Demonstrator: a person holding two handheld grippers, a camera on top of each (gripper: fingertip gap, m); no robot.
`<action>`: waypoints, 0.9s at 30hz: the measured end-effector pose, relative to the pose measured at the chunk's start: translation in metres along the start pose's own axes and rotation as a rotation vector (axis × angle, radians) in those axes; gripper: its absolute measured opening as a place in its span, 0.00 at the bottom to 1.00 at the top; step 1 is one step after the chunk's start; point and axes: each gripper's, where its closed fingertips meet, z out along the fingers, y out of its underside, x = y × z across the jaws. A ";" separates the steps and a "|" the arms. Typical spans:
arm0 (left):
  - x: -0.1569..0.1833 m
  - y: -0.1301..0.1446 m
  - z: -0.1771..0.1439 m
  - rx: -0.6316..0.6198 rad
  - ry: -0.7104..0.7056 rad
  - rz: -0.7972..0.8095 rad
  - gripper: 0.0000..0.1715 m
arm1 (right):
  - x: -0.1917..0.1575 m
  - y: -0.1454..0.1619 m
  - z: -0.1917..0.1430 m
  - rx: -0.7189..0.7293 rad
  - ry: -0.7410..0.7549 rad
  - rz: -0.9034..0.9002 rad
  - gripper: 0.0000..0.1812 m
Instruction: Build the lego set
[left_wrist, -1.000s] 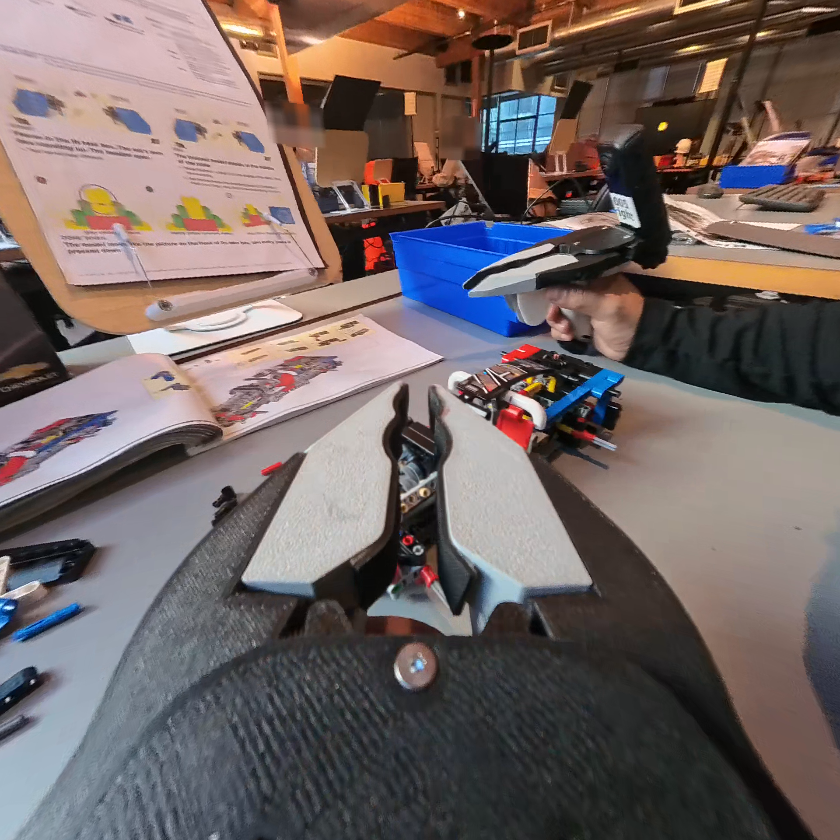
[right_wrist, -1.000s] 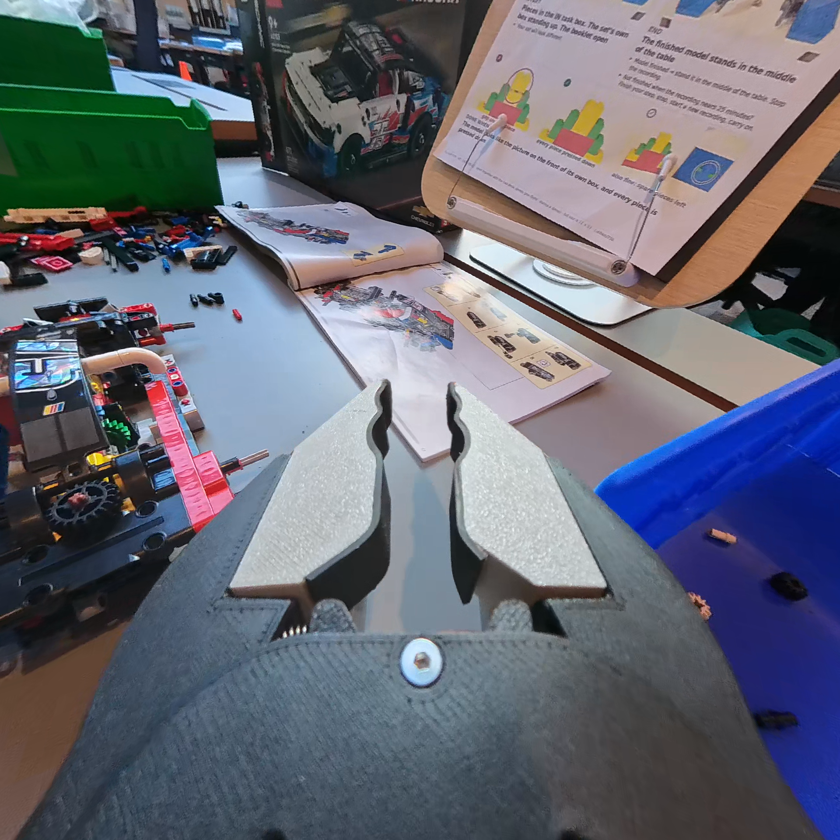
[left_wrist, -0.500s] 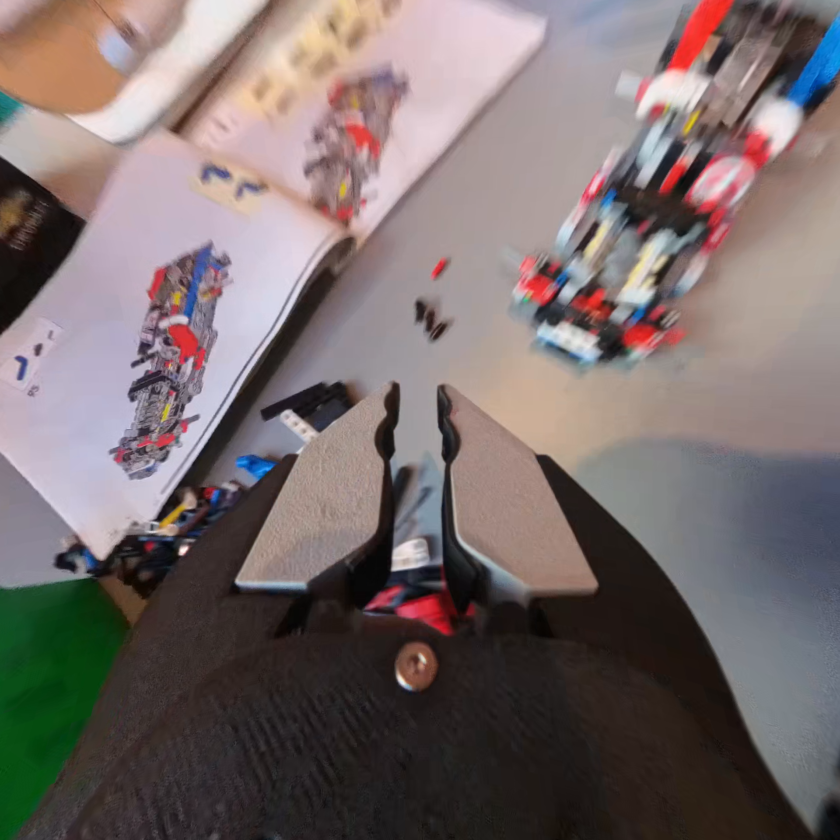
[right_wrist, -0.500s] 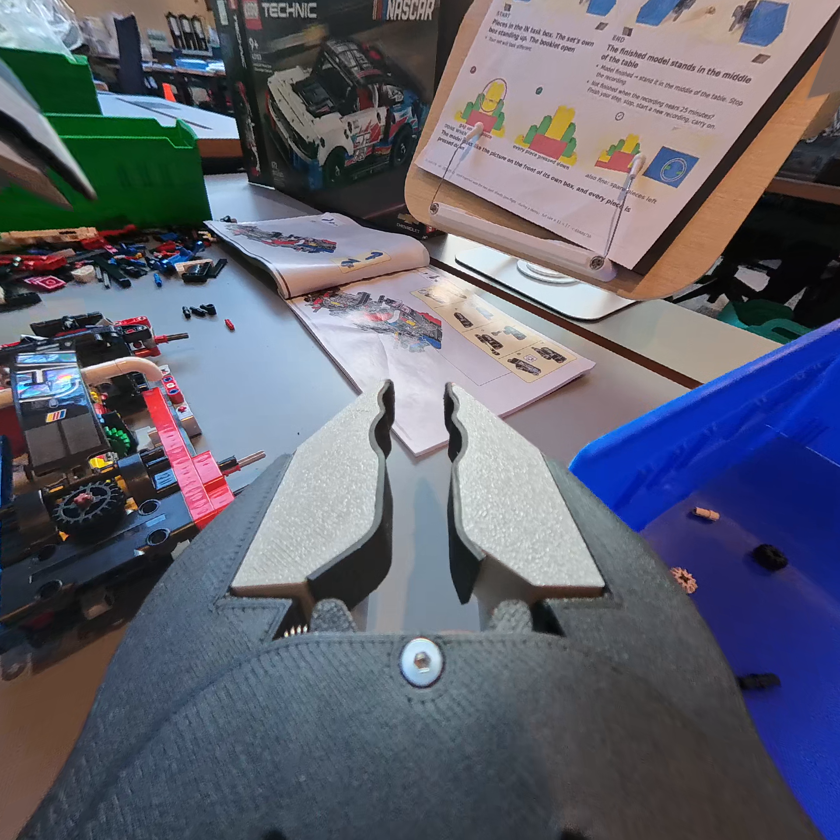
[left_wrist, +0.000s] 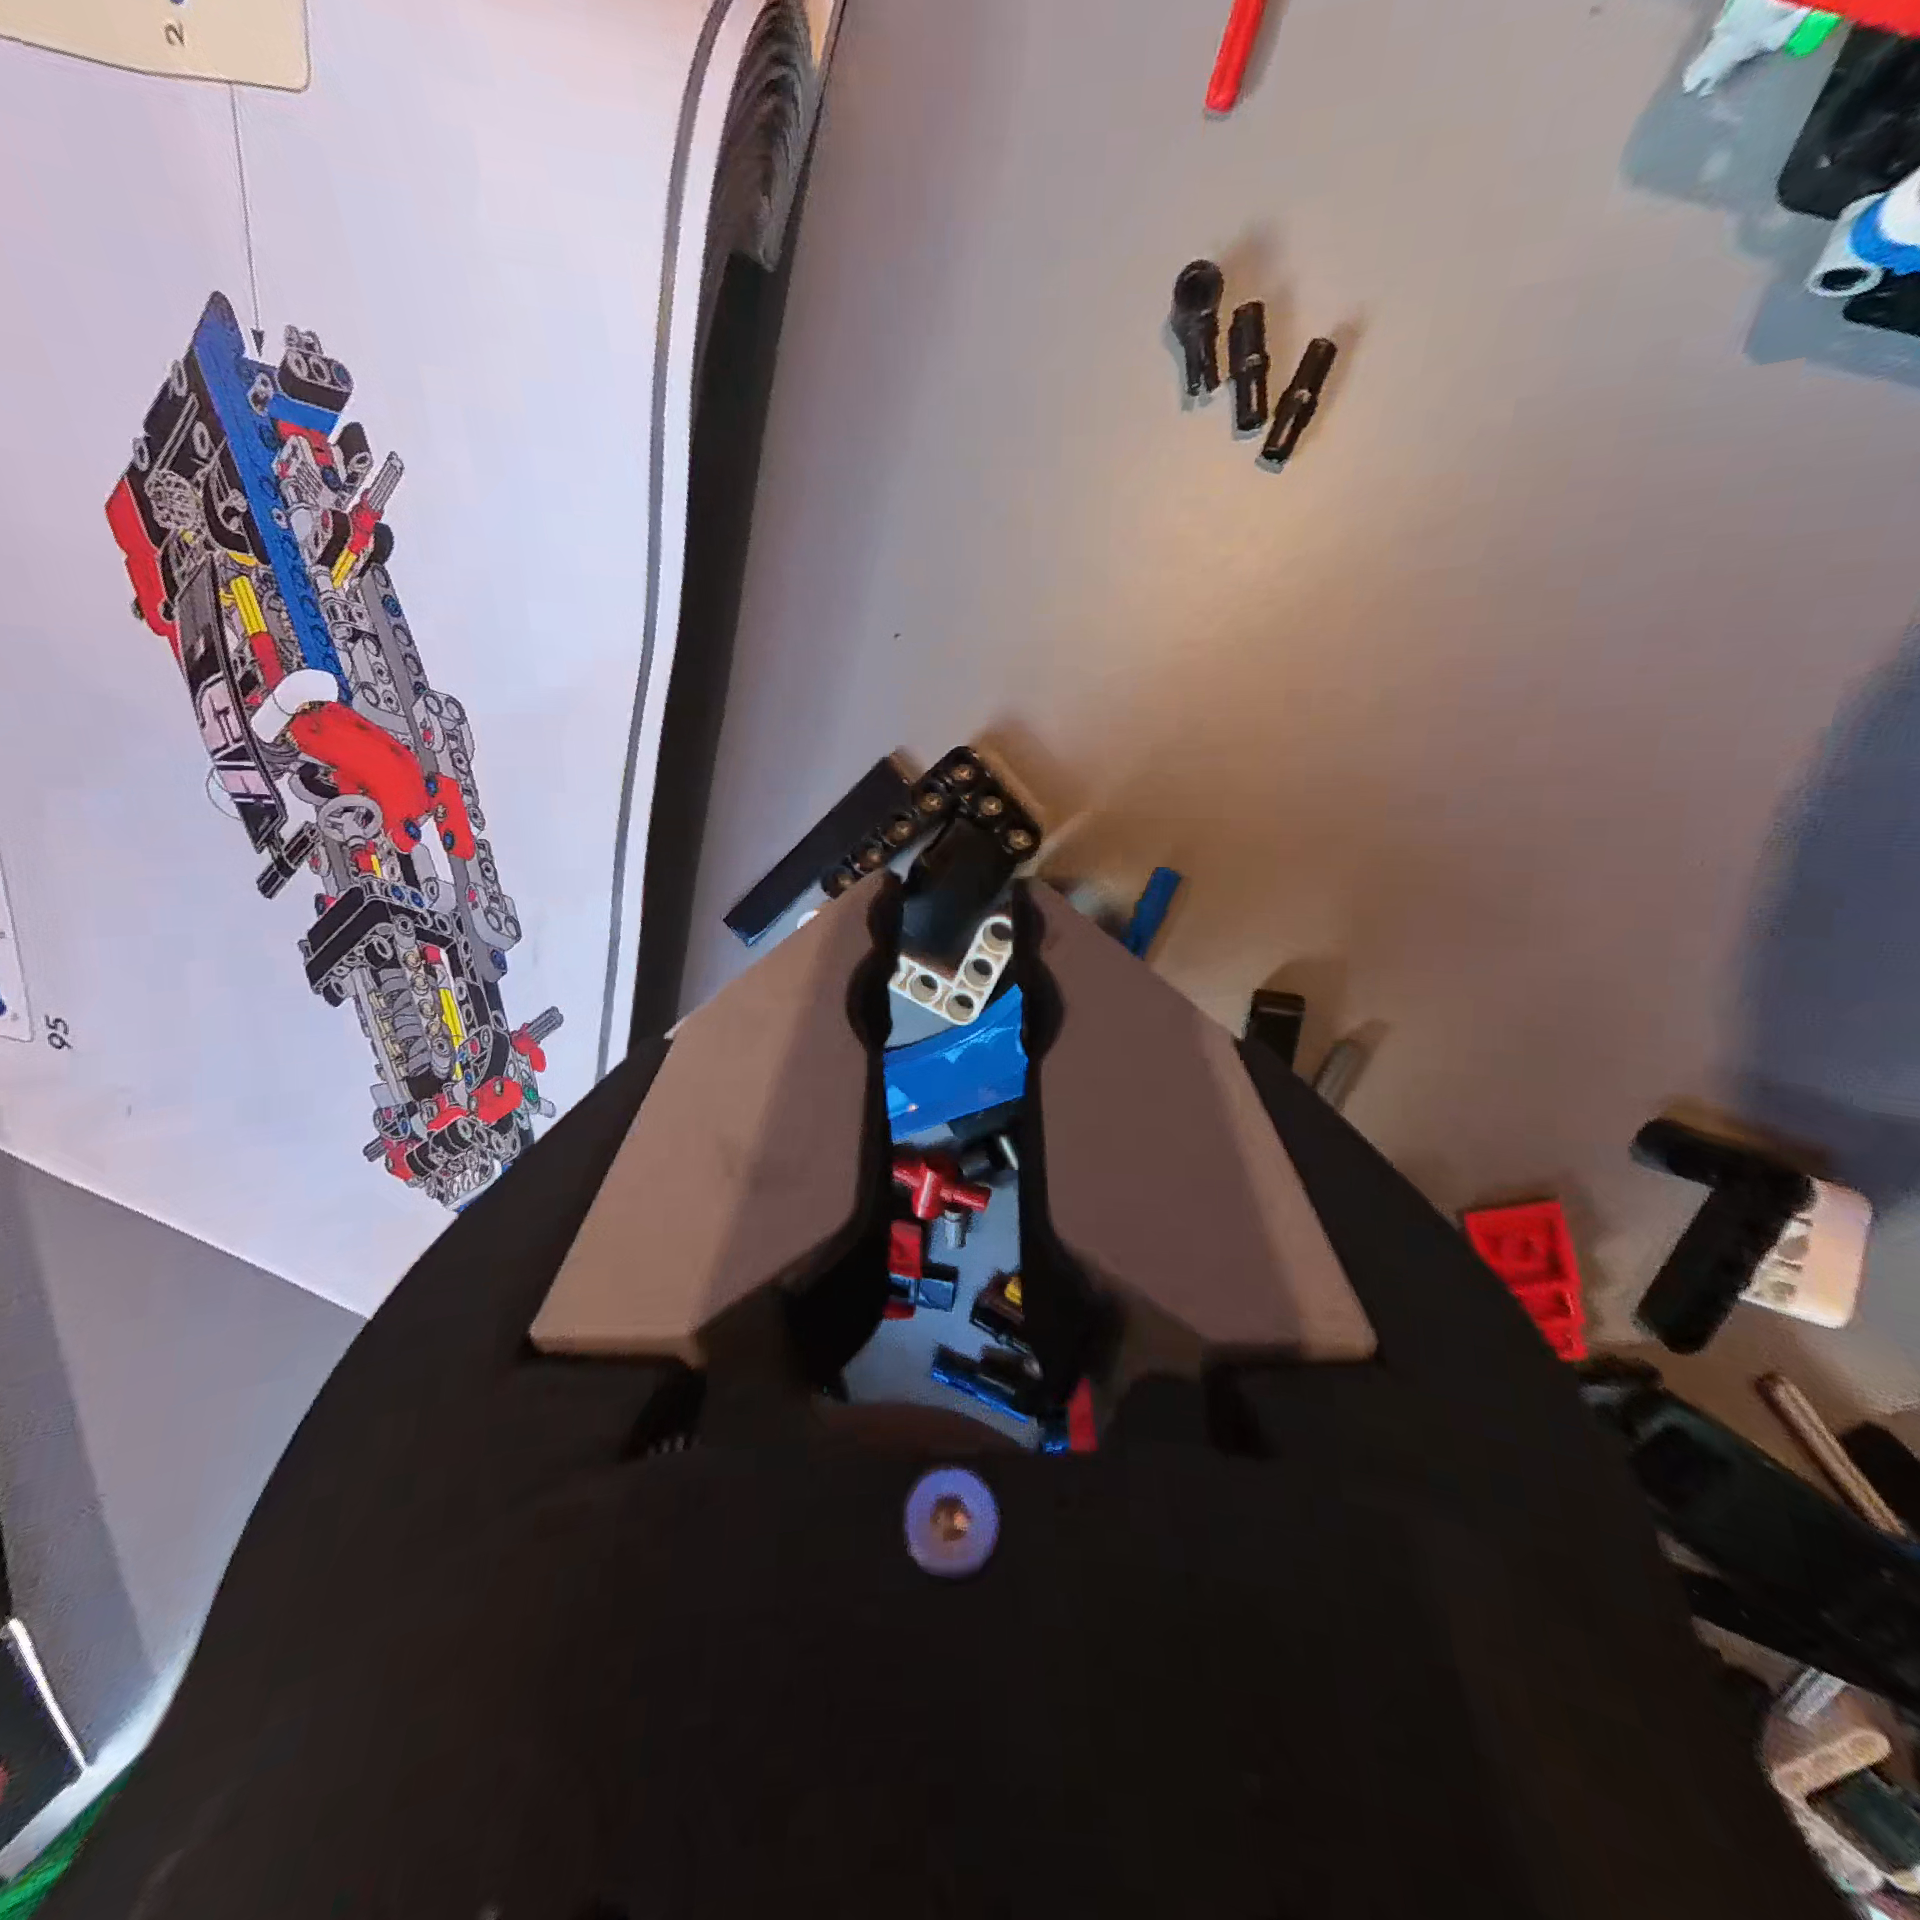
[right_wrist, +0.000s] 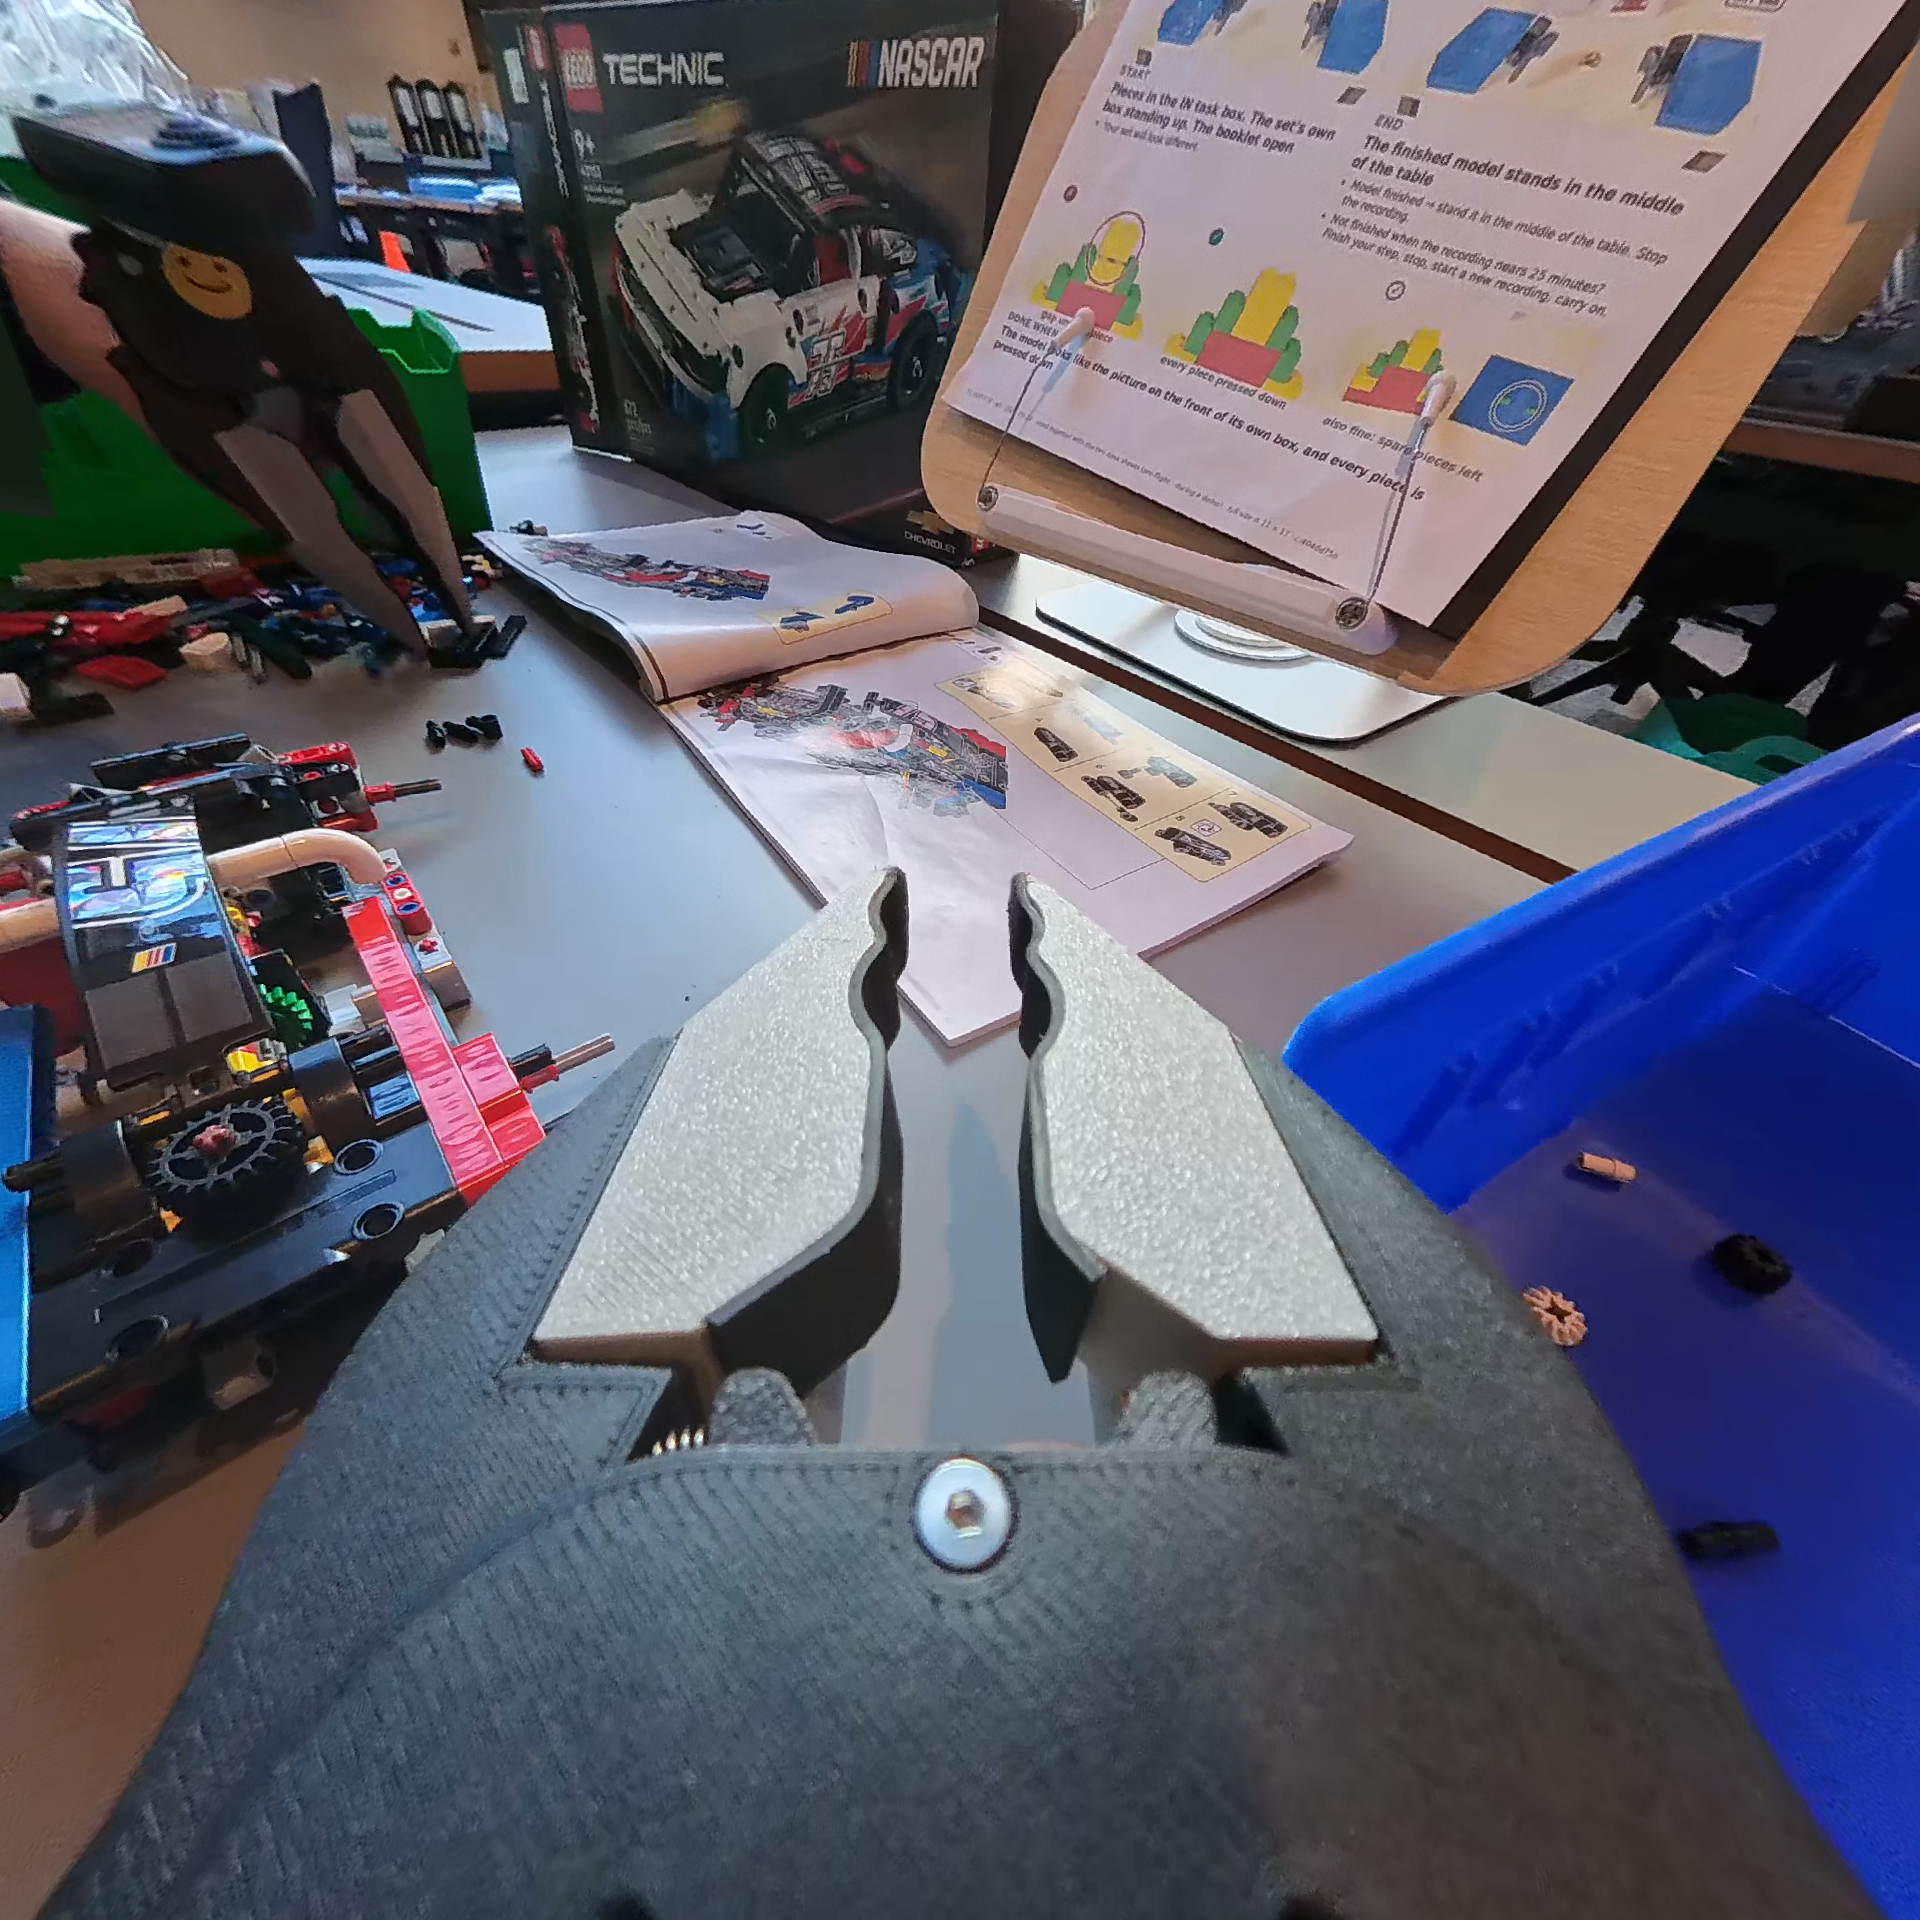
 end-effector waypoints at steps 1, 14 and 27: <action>0.000 0.000 0.001 -0.001 0.003 -0.003 0.11 | 0.000 0.000 0.000 0.004 -0.002 0.004 0.09; -0.013 -0.007 -0.015 0.184 0.038 -0.305 0.02 | 0.010 -0.008 -0.008 0.071 -0.003 0.097 0.08; 0.049 -0.124 -0.100 1.064 0.771 -1.161 0.02 | -0.130 -0.086 0.035 0.026 -0.295 -0.181 0.25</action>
